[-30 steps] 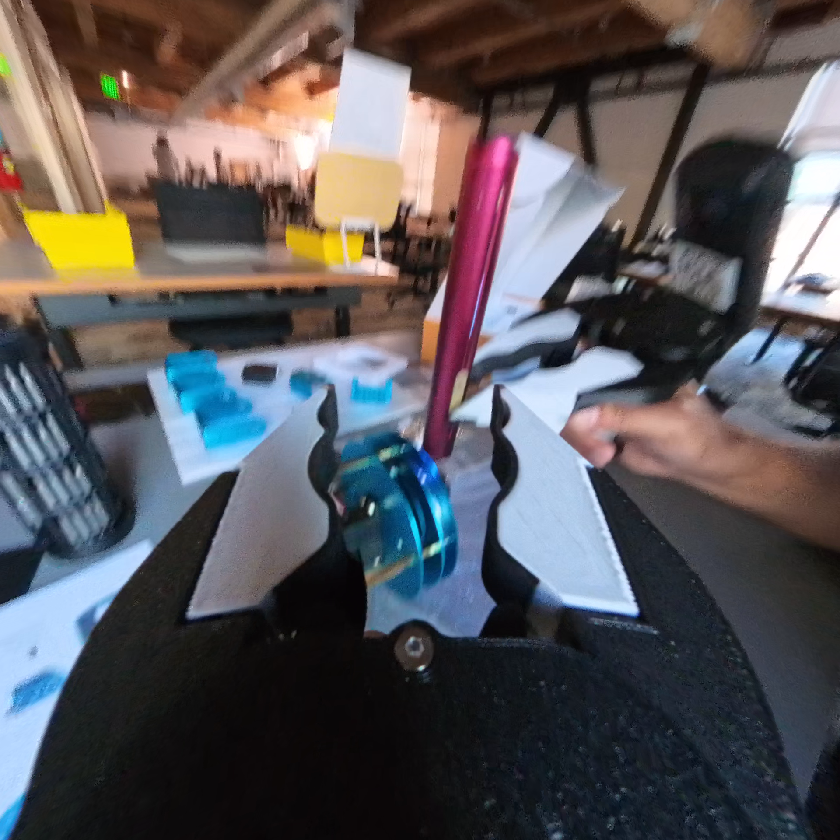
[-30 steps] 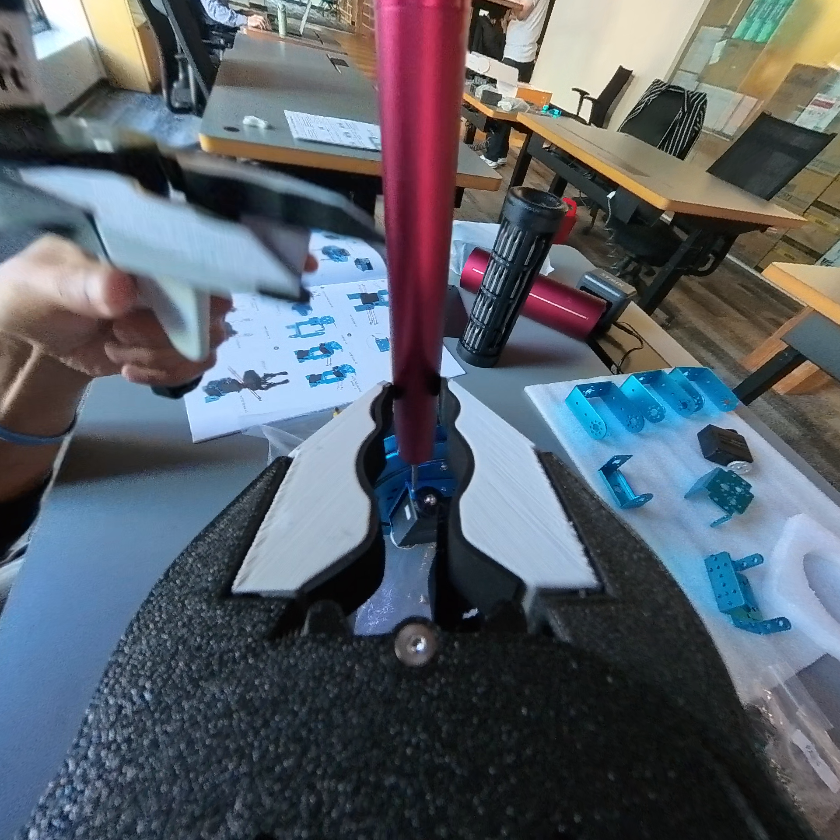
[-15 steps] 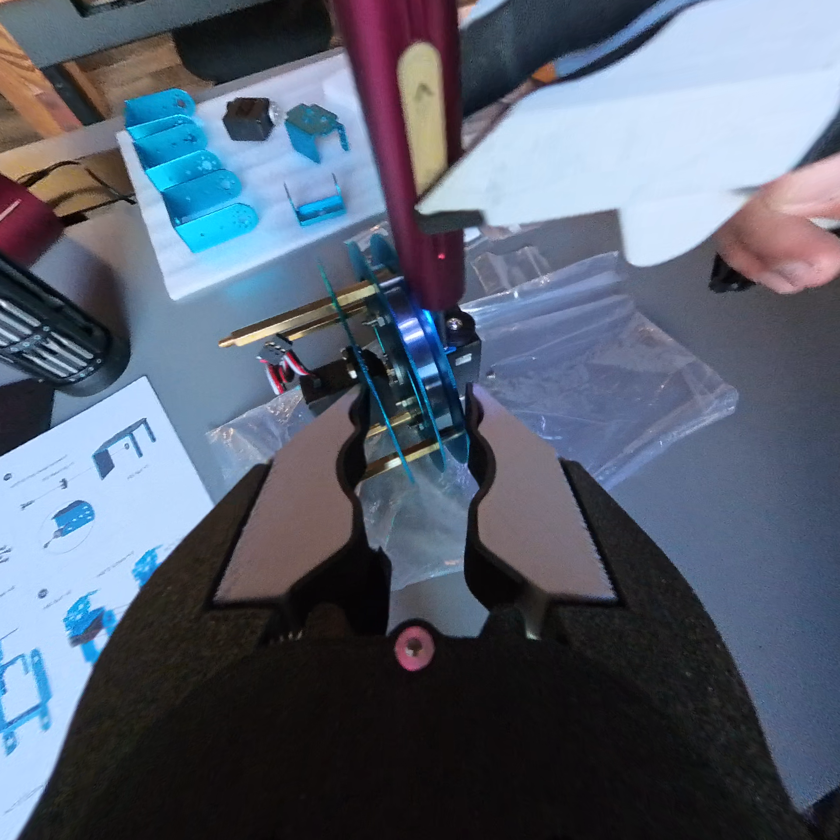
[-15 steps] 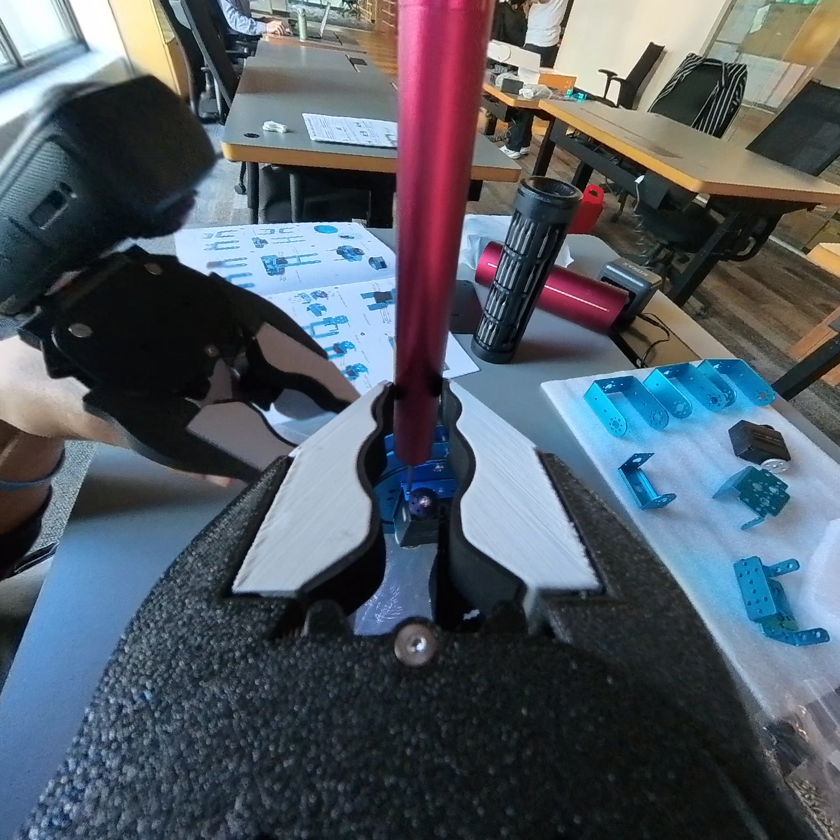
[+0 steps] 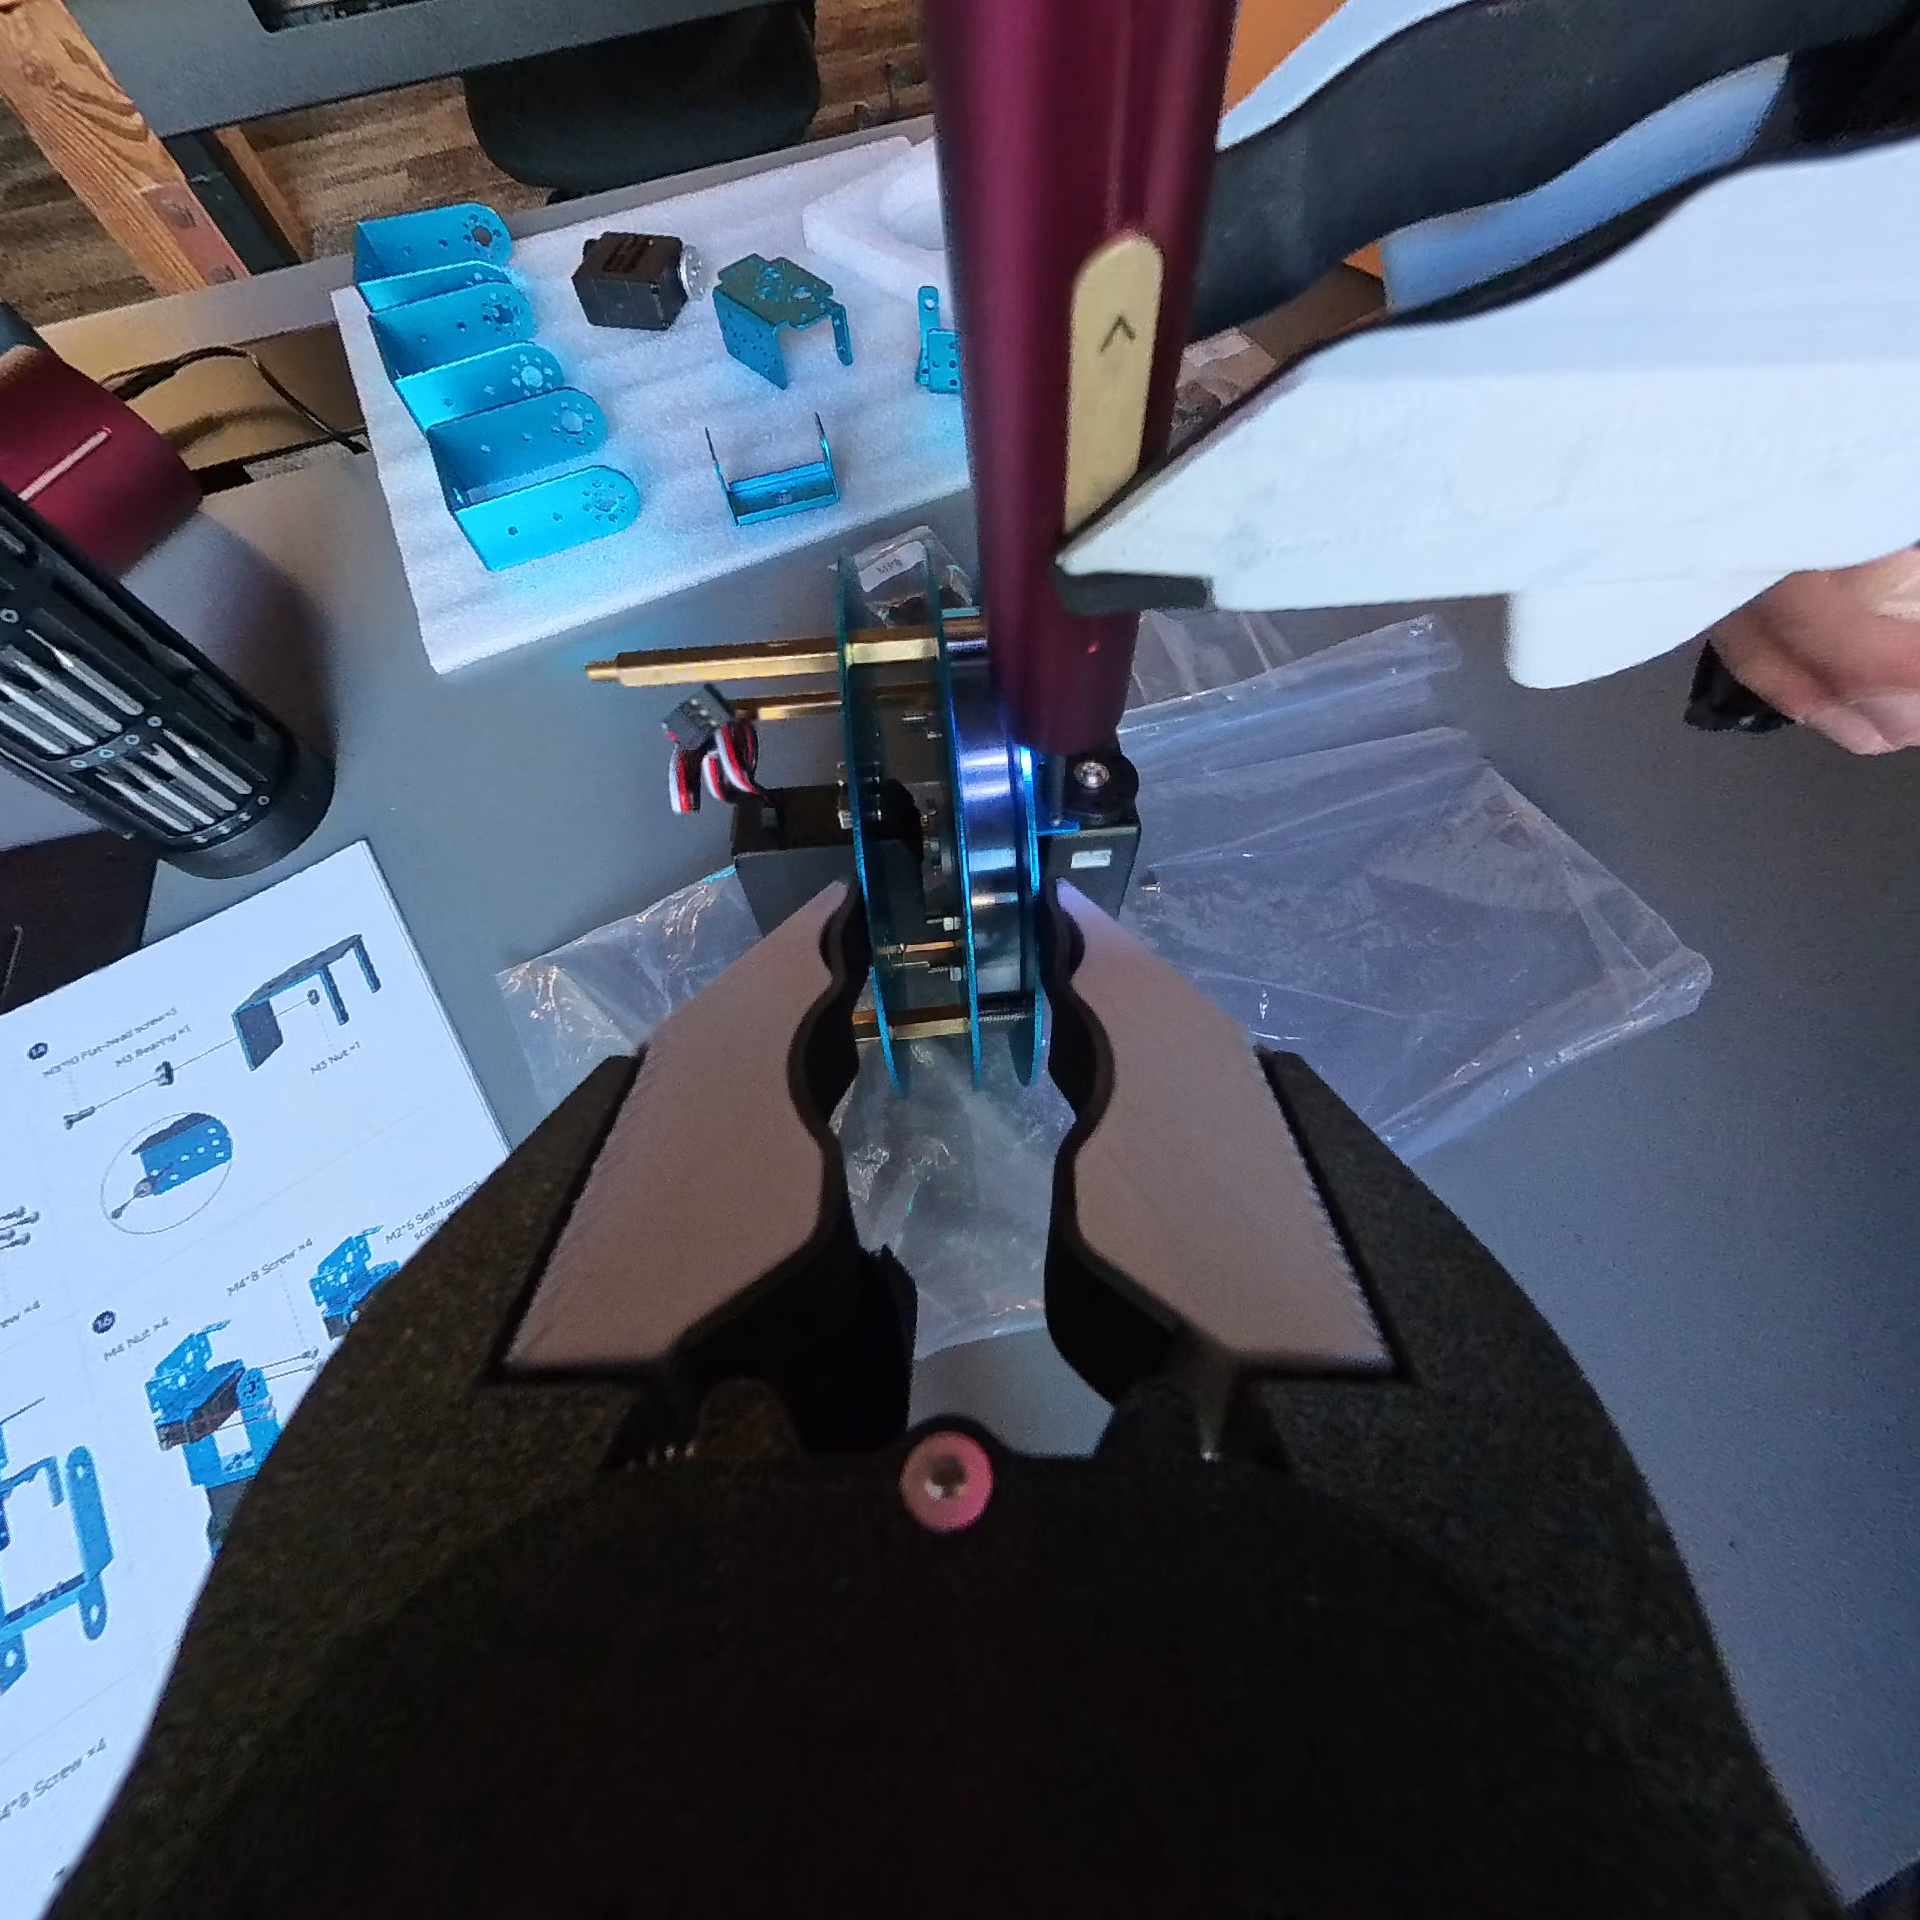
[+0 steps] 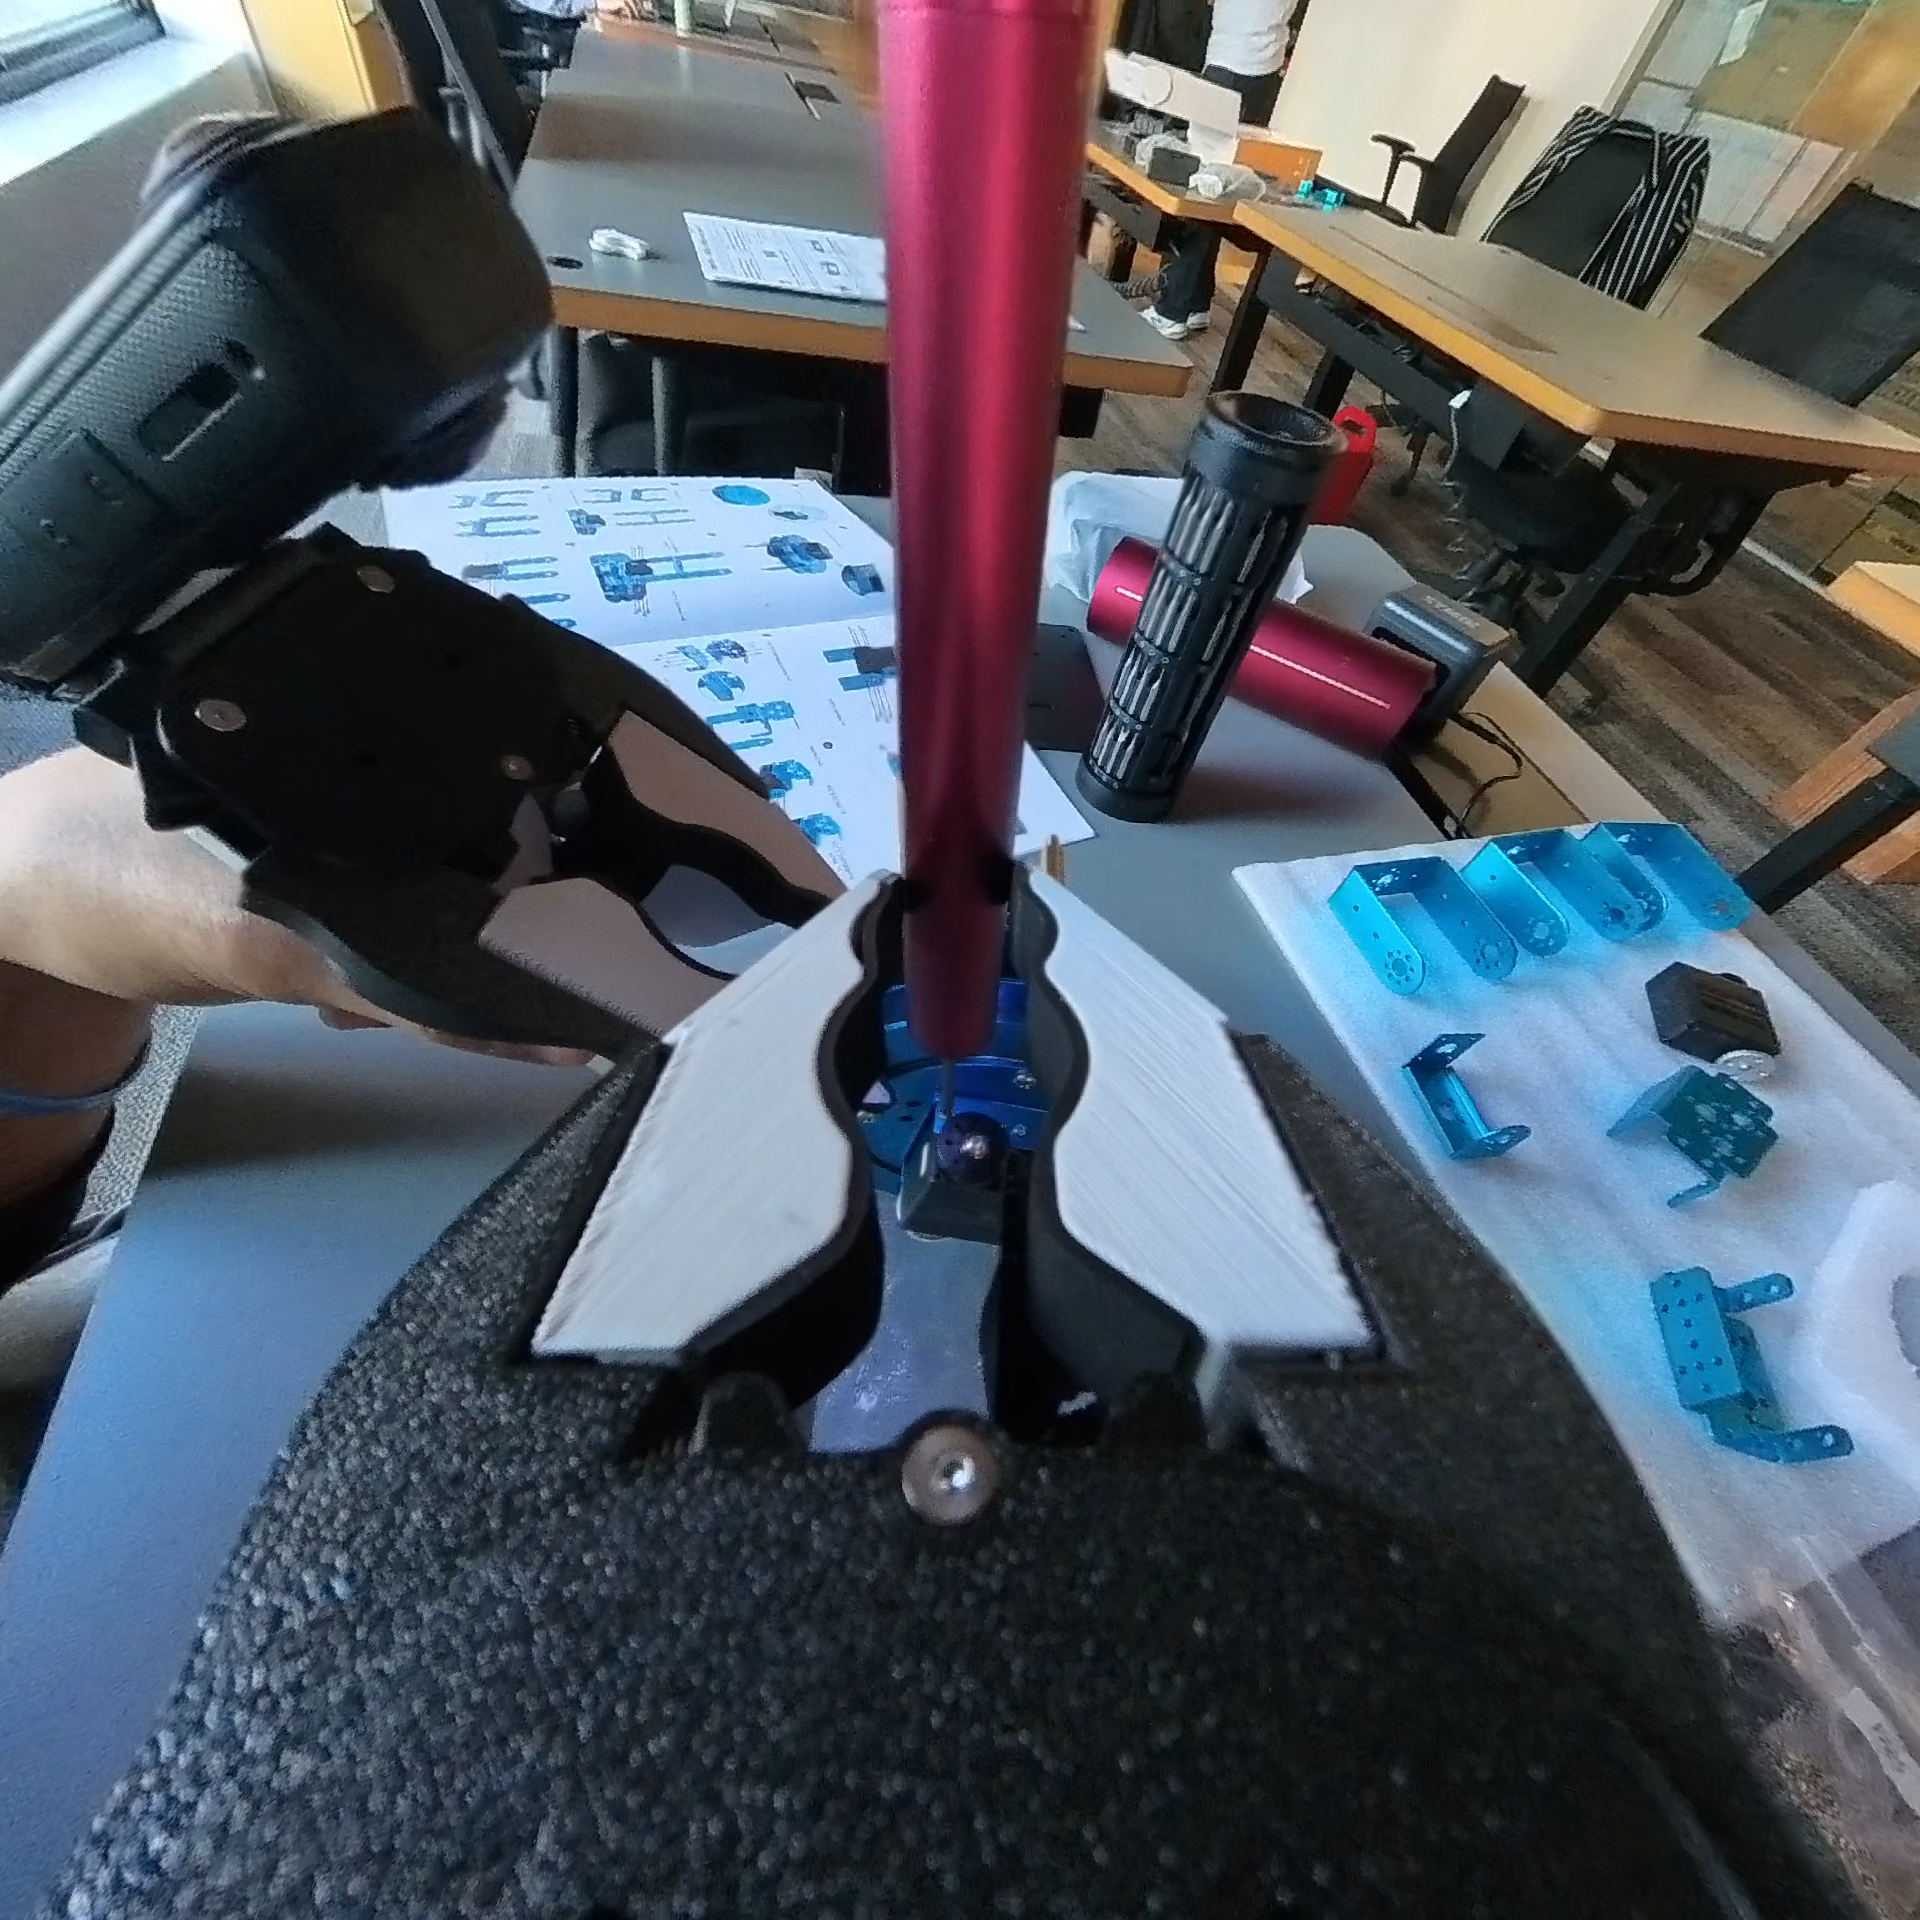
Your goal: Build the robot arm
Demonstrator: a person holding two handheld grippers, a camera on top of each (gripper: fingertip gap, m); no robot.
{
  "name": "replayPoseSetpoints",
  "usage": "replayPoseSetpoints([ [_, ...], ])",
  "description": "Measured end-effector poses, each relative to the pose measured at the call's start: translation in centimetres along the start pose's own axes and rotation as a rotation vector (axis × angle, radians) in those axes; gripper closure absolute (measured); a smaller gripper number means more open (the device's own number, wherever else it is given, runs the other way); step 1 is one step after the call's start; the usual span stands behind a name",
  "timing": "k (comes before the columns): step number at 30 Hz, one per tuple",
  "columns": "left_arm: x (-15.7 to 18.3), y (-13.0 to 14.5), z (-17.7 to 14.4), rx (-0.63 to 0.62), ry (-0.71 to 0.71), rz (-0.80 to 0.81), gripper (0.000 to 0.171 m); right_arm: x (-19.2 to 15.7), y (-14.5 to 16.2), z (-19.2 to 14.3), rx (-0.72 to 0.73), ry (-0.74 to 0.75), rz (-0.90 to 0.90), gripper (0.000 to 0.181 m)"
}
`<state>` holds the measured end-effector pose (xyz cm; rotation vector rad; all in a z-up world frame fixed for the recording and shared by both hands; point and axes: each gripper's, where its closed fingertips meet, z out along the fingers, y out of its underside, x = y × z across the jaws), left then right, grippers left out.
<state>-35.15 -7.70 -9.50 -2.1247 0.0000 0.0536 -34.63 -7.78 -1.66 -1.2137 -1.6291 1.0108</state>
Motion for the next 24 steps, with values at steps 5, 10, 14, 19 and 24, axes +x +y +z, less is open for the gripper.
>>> replayPoseSetpoints([
  [5, 0.06, -0.01, 0.02, -0.002, 0.0, -0.005, 0.14, 0.19, 0.12, -0.12, -0.01, 0.001, 0.018, 0.161],
  [10, 0.08, -0.03, 0.02, -0.002, -0.003, -0.01, 0.141, 0.12, 0.15, -0.15, -0.001, 0.002, 0.017, 0.162],
  [14, 0.09, -0.08, 0.05, 0.0, -0.004, -0.012, 0.141, -0.03, 0.16, -0.16, -0.001, 0.005, -0.006, 0.162],
  [19, 0.06, -0.11, 0.07, 0.002, -0.005, -0.016, 0.141, 0.01, 0.17, -0.17, 0.004, 0.006, 0.002, 0.162],
  [24, 0.05, -0.01, 0.0, -0.003, -0.005, -0.014, 0.14, 0.07, 0.19, -0.22, 0.014, 0.006, 0.018, 0.162],
])
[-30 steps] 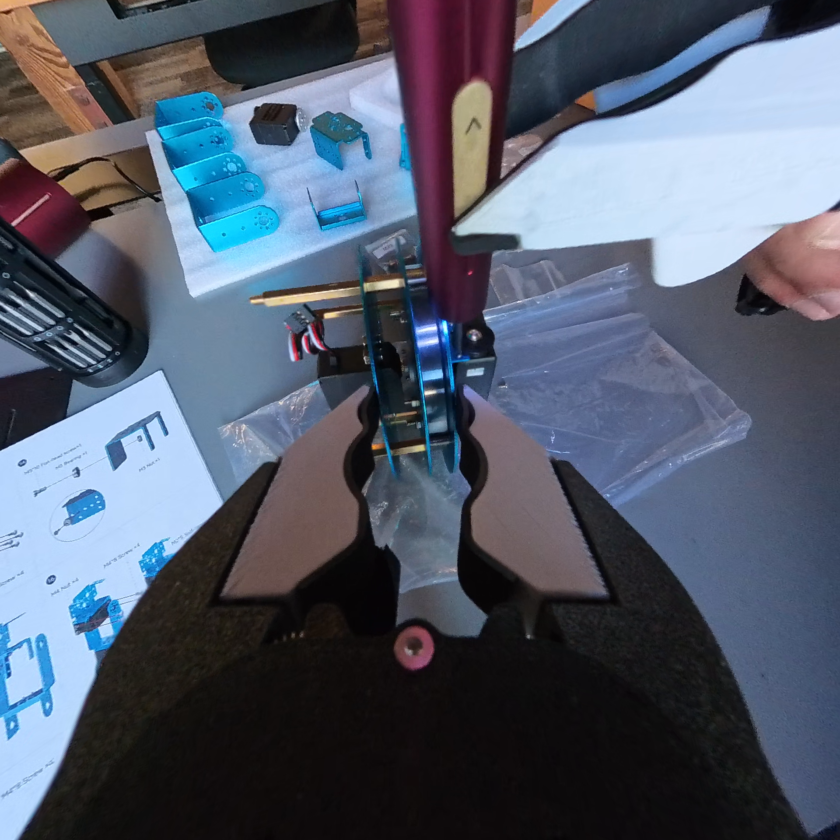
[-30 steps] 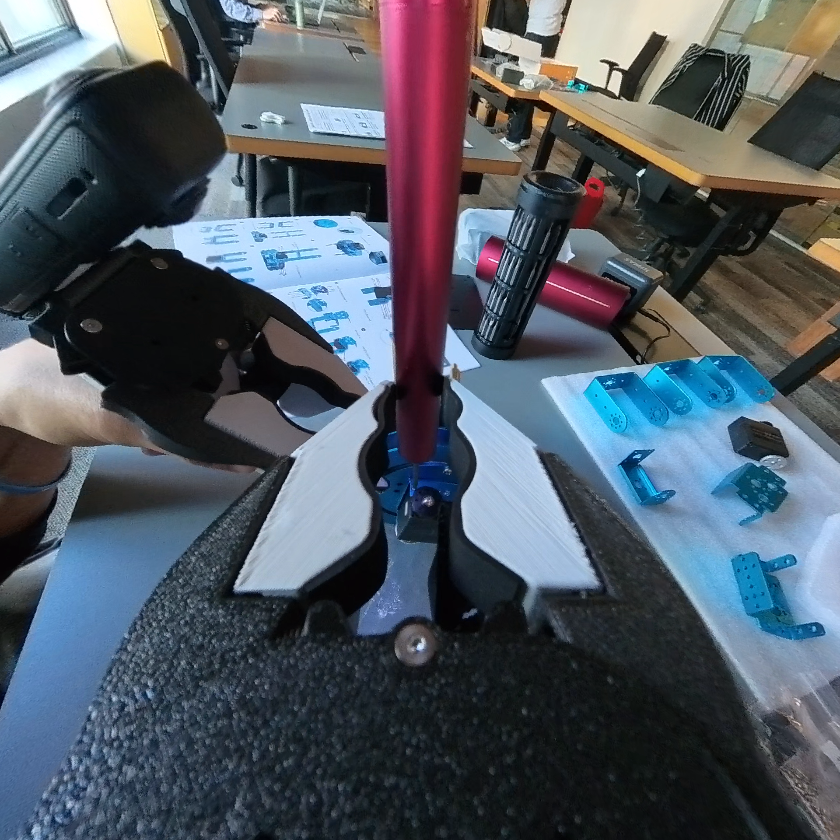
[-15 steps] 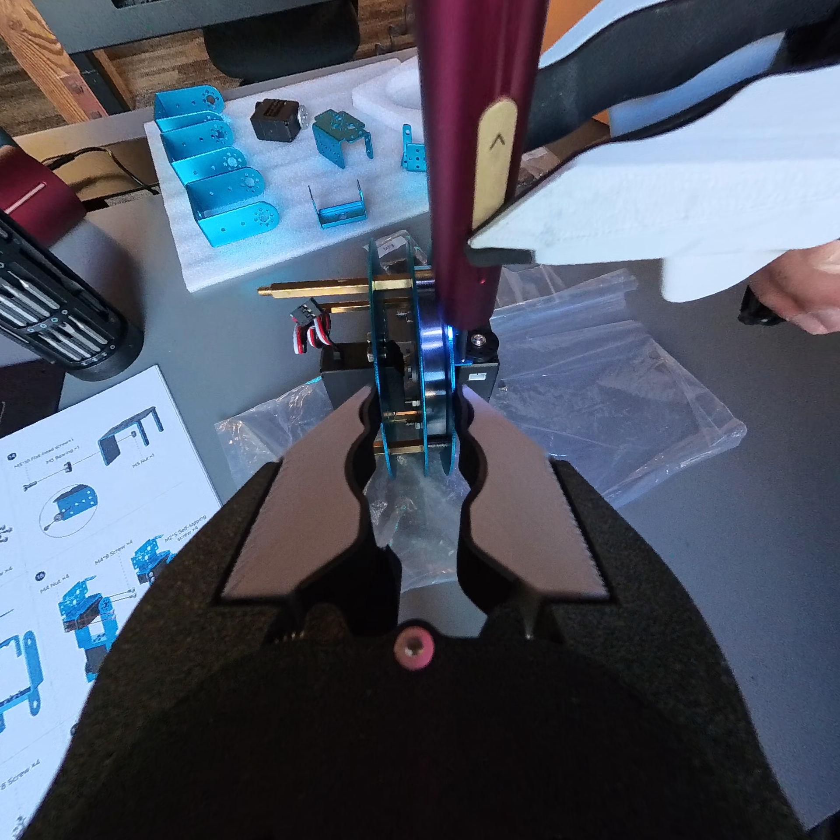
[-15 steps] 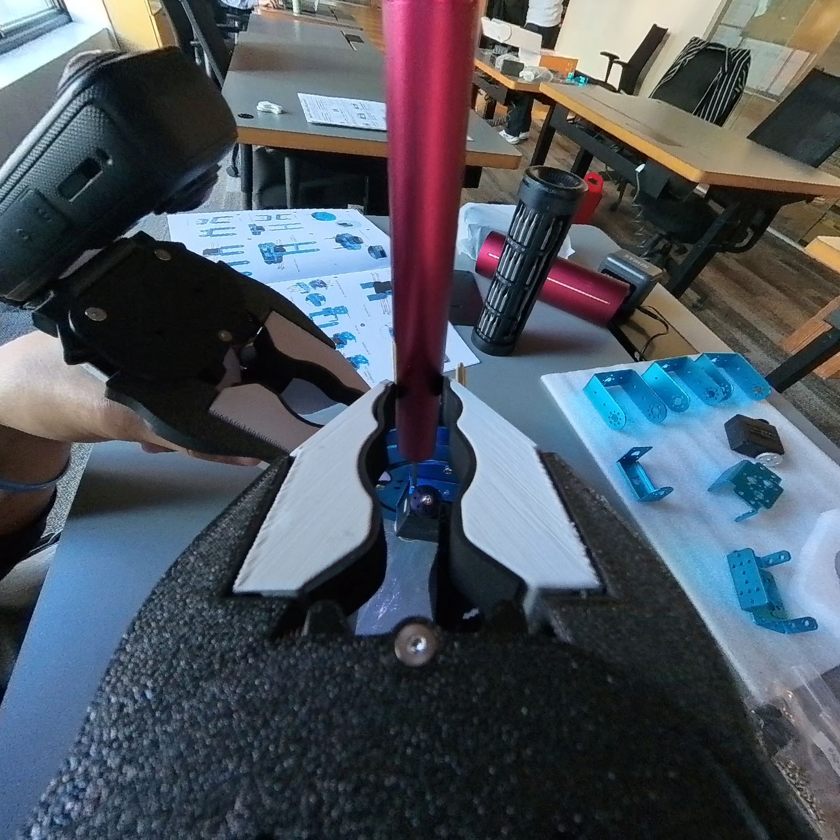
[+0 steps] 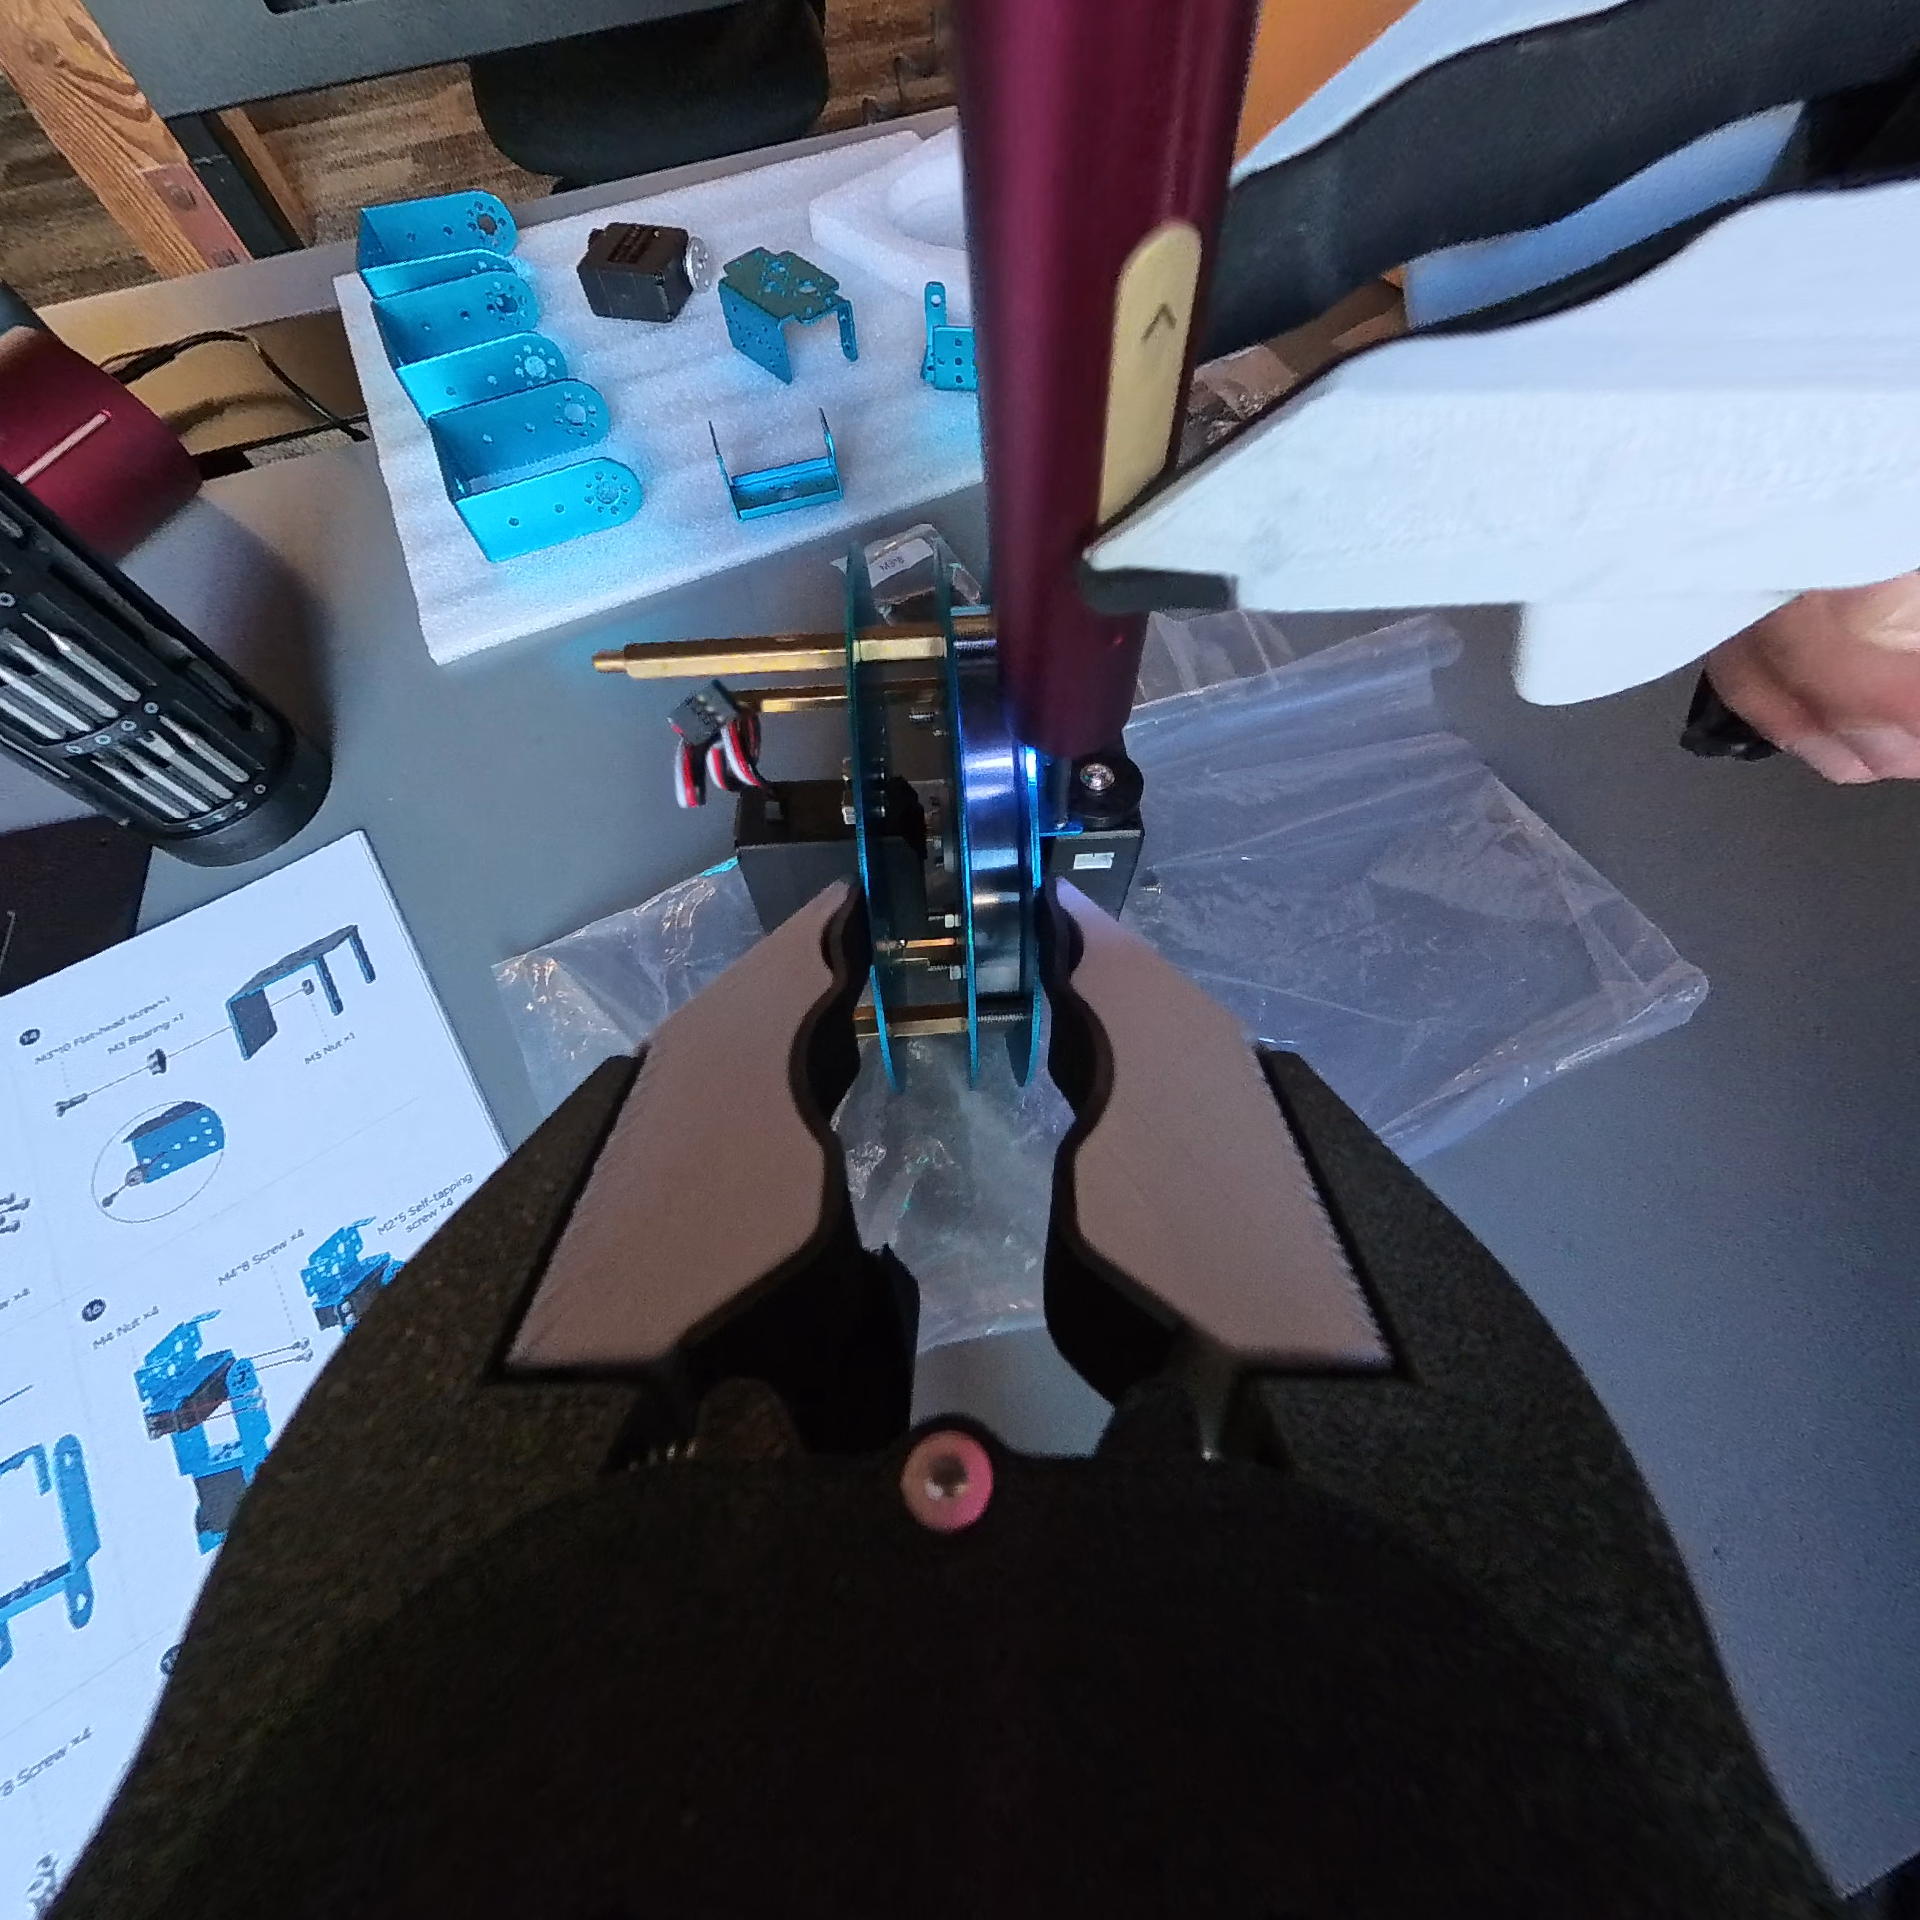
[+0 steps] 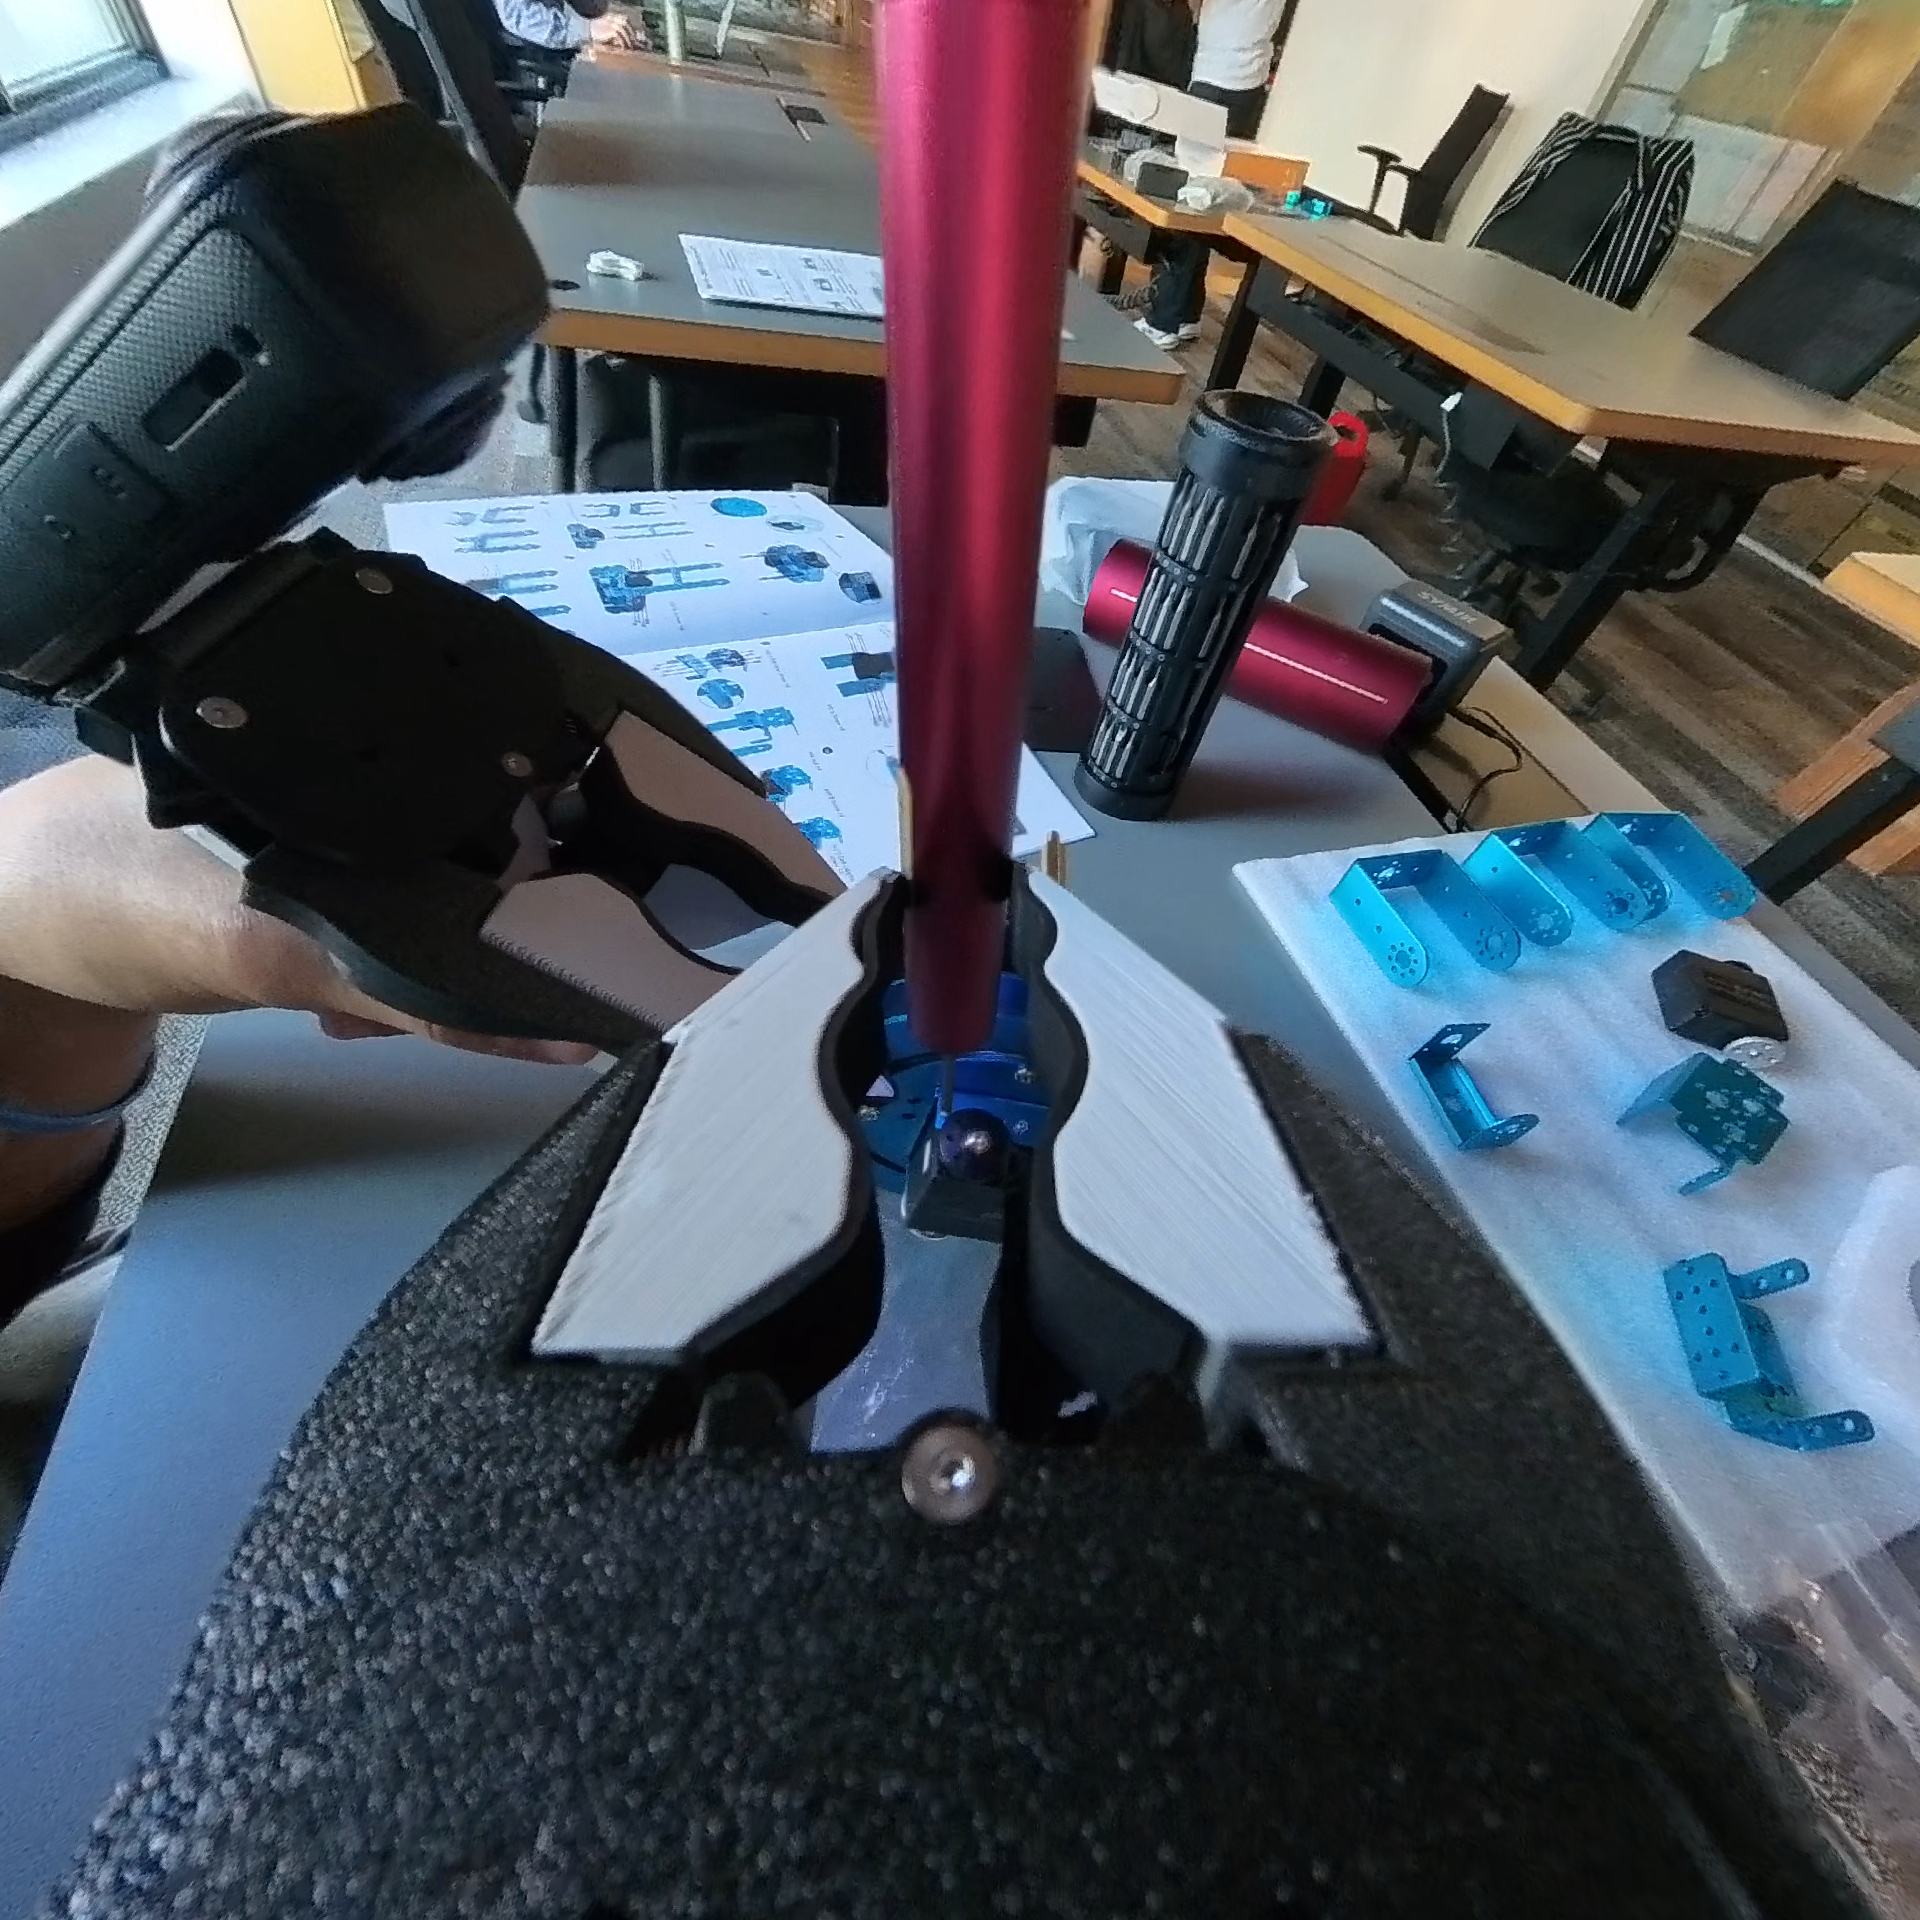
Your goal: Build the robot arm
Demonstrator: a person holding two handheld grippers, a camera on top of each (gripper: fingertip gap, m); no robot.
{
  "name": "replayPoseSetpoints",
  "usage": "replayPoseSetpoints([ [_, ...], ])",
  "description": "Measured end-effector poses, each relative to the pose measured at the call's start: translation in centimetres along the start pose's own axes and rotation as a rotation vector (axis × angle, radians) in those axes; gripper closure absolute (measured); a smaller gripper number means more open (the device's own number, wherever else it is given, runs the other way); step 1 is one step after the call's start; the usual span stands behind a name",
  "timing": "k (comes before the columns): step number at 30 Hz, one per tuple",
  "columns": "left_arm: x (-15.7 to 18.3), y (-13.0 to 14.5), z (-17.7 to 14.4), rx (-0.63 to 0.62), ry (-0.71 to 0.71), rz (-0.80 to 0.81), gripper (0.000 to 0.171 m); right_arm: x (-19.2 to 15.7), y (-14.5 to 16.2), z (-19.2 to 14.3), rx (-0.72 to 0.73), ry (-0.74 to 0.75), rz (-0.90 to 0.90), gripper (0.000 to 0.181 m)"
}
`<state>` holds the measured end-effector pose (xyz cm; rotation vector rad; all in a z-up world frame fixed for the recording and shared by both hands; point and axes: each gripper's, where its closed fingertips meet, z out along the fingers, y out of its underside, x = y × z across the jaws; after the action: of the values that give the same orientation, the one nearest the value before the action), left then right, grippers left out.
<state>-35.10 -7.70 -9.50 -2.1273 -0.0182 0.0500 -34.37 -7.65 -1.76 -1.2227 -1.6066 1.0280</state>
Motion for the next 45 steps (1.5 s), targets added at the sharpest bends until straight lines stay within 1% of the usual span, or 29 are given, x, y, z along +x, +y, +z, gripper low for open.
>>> replayPoseSetpoints([
  [10, 0.04, 0.01, -0.01, 0.0, 0.001, -0.003, 0.141, -0.34, 0.07, -0.08, 0.01, 0.012, -0.054, 0.163],
  [18, 0.05, -0.07, 0.04, 0.002, -0.006, -0.015, 0.141, -0.1, 0.07, -0.19, 0.028, 0.015, -0.028, 0.163],
  [22, 0.04, -0.18, 0.08, 0.007, -0.014, -0.022, 0.141, 0.29, 0.05, -0.2, 0.042, 0.006, 0.048, 0.162],
  [26, 0.12, -0.19, 0.07, 0.007, -0.015, -0.009, 0.141, 0.57, 0.11, -0.43, 0.065, 0.008, 0.07, 0.162],
  [34, 0.08, -0.12, -0.02, 0.012, 0.017, -0.009, 0.14, 0.2, -0.01, -0.22, 0.114, -0.075, 0.041, 0.163],
  [37, -0.02, -0.2, 0.05, 0.018, 0.019, -0.024, 0.14, 0.21, -0.01, -0.37, 0.144, -0.066, 0.02, 0.164],
  [41, -0.02, -0.17, 0.03, 0.016, 0.021, -0.02, 0.14, -0.06, 0.01, -0.43, 0.142, -0.06, -0.01, 0.164],
  [45, -0.02, -0.15, 0.02, 0.016, 0.024, -0.024, 0.14, 0.26, 0.05, -0.47, 0.146, -0.06, 0.013, 0.164],
])
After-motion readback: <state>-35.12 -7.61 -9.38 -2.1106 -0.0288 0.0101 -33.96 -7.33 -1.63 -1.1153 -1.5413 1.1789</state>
